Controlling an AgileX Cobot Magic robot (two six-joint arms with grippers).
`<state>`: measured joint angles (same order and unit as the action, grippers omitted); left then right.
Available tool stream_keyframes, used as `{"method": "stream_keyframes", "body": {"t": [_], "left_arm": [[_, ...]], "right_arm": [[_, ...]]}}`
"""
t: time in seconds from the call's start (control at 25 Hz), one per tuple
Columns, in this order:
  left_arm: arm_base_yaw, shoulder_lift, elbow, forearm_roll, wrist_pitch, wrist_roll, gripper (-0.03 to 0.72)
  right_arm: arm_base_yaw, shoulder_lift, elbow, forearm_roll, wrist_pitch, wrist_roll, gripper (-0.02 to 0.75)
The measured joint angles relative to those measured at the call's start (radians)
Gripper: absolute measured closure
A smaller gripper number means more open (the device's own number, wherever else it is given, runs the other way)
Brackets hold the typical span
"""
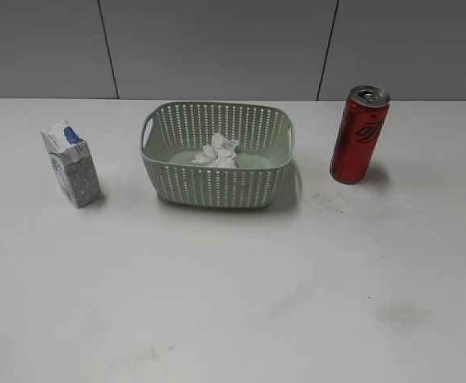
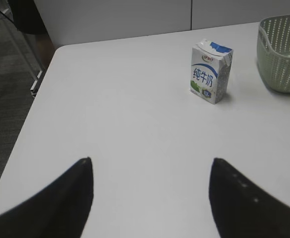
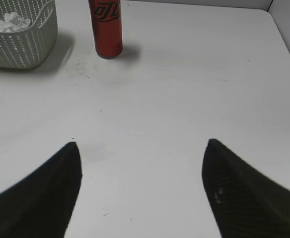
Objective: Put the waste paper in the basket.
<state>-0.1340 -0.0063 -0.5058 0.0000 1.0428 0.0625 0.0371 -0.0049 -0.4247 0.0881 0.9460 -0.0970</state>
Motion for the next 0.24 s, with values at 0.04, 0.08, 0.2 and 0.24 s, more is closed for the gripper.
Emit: {"method": "stream_keyframes", "body": {"t": [0.04,0.08,0.2,0.24], "left_arm": [[0.000,0.000,0.000,0.000,0.000,0.000,0.158],[0.000,0.000,0.000,0.000,0.000,0.000,0.160],[0.000,0.000,0.000,0.000,0.000,0.000,0.163],[0.000,0.000,0.000,0.000,0.000,0.000,0.163]], "right_arm": [[0.000,0.000,0.000,0.001,0.000,0.001,0.166],[0.000,0.000,0.000,0.002,0.000,0.001,0.166],[0.000,0.000,0.000,0.003,0.000,0.001,0.166],[0.000,0.000,0.000,0.003,0.000,0.001,0.166]]}}
